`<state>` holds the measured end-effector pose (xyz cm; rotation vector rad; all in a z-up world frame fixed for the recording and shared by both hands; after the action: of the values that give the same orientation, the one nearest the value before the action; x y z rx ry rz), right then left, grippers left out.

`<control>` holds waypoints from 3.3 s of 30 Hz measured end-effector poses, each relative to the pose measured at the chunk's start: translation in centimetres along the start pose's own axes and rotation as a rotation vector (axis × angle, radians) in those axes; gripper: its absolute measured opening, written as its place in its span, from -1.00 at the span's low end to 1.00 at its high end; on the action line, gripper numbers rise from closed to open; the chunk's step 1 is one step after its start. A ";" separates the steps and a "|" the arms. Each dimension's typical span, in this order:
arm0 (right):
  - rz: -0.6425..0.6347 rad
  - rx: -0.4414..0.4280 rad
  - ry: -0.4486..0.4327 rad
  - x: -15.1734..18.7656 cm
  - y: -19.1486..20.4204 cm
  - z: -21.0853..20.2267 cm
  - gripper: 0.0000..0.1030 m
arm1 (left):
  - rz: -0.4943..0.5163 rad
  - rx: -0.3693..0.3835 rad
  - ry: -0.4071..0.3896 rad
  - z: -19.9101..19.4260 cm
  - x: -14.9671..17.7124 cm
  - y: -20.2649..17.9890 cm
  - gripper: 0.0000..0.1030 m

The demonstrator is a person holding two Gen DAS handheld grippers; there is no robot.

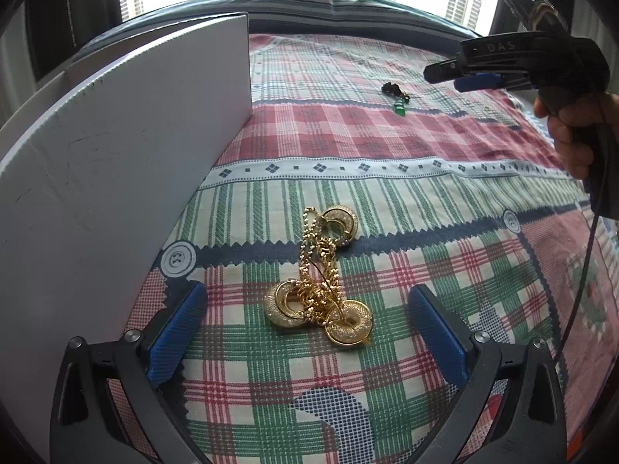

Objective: Organize jewelry

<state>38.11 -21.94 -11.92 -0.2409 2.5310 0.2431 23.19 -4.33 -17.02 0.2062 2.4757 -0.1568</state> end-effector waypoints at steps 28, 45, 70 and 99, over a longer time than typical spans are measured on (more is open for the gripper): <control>0.152 -0.058 0.051 20.4 0.8 -11.6 0.07 | 0.066 0.051 0.028 -2.3 3.1 -0.5 0.98; 0.194 -0.040 -0.048 25.6 3.7 -14.4 0.08 | 0.042 0.048 0.038 -1.5 0.9 0.4 0.96; 0.210 0.042 -0.139 23.6 1.9 -17.9 0.08 | -0.179 0.275 -0.020 -9.4 -1.2 2.6 -0.86; -0.055 -0.074 -0.098 15.1 7.5 -16.4 -0.79 | -0.319 0.255 -0.268 -28.4 -3.3 10.0 -0.86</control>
<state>15.30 -20.15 -6.17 -0.3197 2.4177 0.3189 10.79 9.74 6.73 -0.1013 2.2003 -0.5967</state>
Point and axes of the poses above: each gripper's, at about its wrist camera, not at the fingertips, and z roughly the way its jaws point, y to its left, x to its underside, the point moved 7 cm from there along z, roughly the way its jaws point, and after that the axes turned 1 degree about -y, right-handed, at the moved point
